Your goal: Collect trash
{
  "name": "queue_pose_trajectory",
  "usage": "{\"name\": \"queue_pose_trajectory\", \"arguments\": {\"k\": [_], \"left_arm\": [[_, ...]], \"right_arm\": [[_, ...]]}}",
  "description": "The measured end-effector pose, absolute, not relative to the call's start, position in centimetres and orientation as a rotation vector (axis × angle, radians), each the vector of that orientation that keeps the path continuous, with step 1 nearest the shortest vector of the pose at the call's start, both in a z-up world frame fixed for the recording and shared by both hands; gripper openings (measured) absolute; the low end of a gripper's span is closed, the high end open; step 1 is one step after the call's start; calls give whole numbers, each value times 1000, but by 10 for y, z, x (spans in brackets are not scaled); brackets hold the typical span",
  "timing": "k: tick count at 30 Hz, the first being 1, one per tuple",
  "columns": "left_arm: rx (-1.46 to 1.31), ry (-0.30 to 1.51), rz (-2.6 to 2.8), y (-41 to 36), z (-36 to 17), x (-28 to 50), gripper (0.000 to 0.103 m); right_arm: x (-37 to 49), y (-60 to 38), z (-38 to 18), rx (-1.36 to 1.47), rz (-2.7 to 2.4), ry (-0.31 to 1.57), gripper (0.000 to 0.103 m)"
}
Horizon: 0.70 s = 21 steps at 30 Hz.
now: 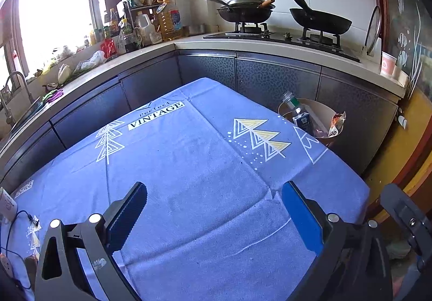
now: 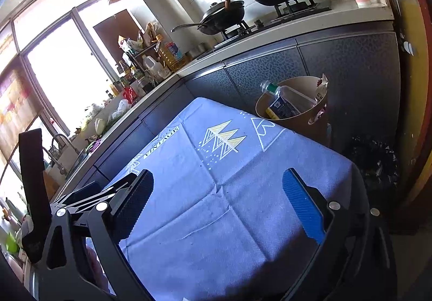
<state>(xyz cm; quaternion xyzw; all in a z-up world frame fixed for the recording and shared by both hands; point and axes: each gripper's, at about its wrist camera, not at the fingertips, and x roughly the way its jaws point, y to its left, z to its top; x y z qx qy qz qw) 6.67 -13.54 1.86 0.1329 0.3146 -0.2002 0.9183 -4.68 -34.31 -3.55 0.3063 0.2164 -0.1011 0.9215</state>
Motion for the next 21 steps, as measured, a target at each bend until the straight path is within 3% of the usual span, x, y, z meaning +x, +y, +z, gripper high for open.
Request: {"name": "queue_pose_trajectory", "arguments": {"k": [21], "left_arm": [[294,633,-400,-137,15,68,99]], "right_arm": [[-46,-341,-34,604,-201,437,89]]}}
